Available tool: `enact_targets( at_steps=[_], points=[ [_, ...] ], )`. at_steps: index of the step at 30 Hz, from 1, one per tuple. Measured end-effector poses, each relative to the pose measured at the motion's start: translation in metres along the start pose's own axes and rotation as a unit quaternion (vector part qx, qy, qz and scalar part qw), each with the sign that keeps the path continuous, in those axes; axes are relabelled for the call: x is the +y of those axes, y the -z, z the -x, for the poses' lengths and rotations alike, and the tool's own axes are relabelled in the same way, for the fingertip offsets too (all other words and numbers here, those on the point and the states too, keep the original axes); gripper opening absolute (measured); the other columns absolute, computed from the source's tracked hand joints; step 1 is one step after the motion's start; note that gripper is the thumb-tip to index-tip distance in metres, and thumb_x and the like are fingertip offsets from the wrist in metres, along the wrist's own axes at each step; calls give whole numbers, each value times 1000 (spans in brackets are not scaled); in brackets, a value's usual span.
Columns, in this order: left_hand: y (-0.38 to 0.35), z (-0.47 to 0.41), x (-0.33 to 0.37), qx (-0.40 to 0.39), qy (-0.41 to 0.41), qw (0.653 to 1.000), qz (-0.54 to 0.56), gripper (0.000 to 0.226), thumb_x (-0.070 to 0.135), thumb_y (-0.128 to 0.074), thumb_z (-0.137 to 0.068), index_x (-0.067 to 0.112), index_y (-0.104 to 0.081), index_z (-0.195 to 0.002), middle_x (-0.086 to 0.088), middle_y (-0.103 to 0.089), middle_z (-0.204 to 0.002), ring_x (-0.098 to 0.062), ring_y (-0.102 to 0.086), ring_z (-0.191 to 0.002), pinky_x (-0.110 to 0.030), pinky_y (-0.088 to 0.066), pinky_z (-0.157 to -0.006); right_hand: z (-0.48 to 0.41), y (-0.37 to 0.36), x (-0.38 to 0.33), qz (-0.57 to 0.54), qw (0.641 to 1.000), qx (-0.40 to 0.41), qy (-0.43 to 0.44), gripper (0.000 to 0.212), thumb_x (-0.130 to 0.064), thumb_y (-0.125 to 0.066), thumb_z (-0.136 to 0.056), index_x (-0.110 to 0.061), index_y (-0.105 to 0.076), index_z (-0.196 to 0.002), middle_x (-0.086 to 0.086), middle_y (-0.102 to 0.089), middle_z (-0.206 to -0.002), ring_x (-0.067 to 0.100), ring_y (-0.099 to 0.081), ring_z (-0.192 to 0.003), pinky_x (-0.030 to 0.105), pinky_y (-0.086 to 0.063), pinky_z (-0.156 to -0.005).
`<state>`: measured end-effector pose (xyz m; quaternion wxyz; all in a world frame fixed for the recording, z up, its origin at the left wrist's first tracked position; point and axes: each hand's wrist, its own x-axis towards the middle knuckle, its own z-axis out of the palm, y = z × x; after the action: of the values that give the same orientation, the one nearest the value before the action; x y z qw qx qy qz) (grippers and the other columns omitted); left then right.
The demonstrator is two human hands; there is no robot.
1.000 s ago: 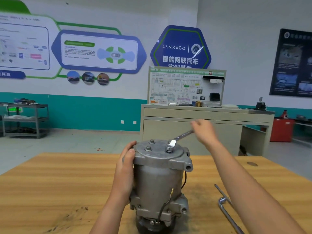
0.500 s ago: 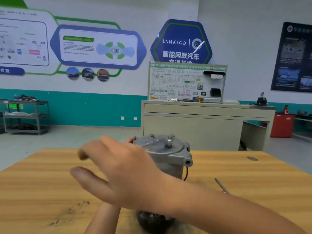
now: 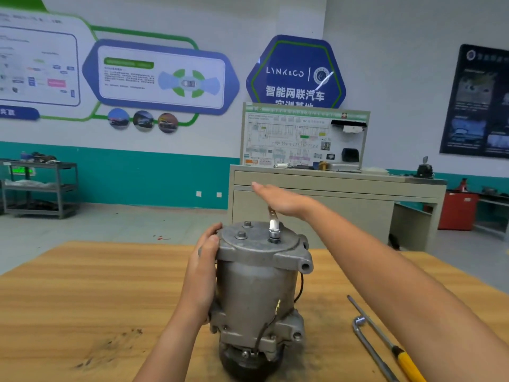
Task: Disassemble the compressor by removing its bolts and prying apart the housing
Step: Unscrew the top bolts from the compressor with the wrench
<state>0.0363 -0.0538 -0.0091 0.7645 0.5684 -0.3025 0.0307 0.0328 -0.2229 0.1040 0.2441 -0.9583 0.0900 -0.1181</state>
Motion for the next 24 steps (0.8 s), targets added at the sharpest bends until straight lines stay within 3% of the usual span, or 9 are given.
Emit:
enact_targets(
  at_steps=[3,6,9,11,14,17,19,21,24],
  points=[
    [1,4,-3,-2,9,1000,17,24,32,-35,-98,36,-55,-113,18,-58,-116,4,-53,-108,-29,-43,-96,-9,-22,-78,62,987,-136,52,71,-63,-11,-91,-22,-9,-149,0,-5,-156,20,-2,-143,44,-1,-115],
    [13,-11,-10,9,83,995,-62,26,48,-48,-86,41,-61,-107,18,-66,-105,1,-56,-107,-30,-46,-88,31,-52,-127,127,965,-122,194,70,-62,-21,-92,-25,-3,-149,1,-3,-156,22,-3,-143,46,-4,-115],
    [27,-22,-15,49,204,950,-229,62,25,-80,-67,9,-49,-118,-8,-52,-117,-20,-54,-106,-26,-46,-80,111,-83,-129,138,928,70,340,67,-52,-50,-88,-23,-27,-143,14,-38,-137,35,-46,-117,48,-39,-96],
    [22,-23,-21,108,153,978,-94,46,-6,-62,-83,-6,-41,-123,-23,-47,-122,-34,-49,-109,-43,-44,-86,154,-88,-103,44,855,268,442,41,-32,-66,-83,-12,-57,-118,16,-56,-106,33,-58,-84,43,-49,-74],
    [5,-8,-14,35,57,998,-18,41,41,-44,-89,29,-51,-127,1,-59,-120,-14,-55,-110,-40,-46,-88,186,-79,-42,-148,751,438,472,7,-22,-58,-89,-19,-57,-95,4,-62,-86,20,-61,-74,33,-51,-67],
    [3,-4,-11,-12,42,999,14,46,56,-36,-75,45,-52,-117,25,-56,-112,10,-51,-102,-20,-43,-77,190,-54,10,-301,703,553,331,14,-19,-58,-86,-32,-54,-87,-8,-65,-80,15,-66,-71,24,-52,-70],
    [2,-3,-8,-10,31,999,13,38,45,-35,-90,39,-49,-125,19,-56,-118,7,-49,-107,-22,-43,-81,174,-35,43,-274,735,587,200,12,-20,-55,-87,-32,-53,-89,-7,-63,-90,3,-63,-80,13,-48,-73],
    [1,-2,-6,-5,38,999,16,38,40,-35,-95,32,-48,-130,13,-55,-121,1,-48,-112,-24,-43,-86,139,-16,67,-191,820,535,67,7,-20,-49,-94,-23,-54,-99,3,-53,-114,-5,-52,-92,6,-38,-79],
    [0,1,-3,-7,43,999,10,36,40,-35,-96,33,-48,-129,10,-55,-125,-4,-48,-115,-28,-43,-92,70,14,73,-135,959,246,-48,44,-40,-32,-99,-17,-39,-135,3,-38,-140,14,-43,-120,27,-33,-94]
  ],
)
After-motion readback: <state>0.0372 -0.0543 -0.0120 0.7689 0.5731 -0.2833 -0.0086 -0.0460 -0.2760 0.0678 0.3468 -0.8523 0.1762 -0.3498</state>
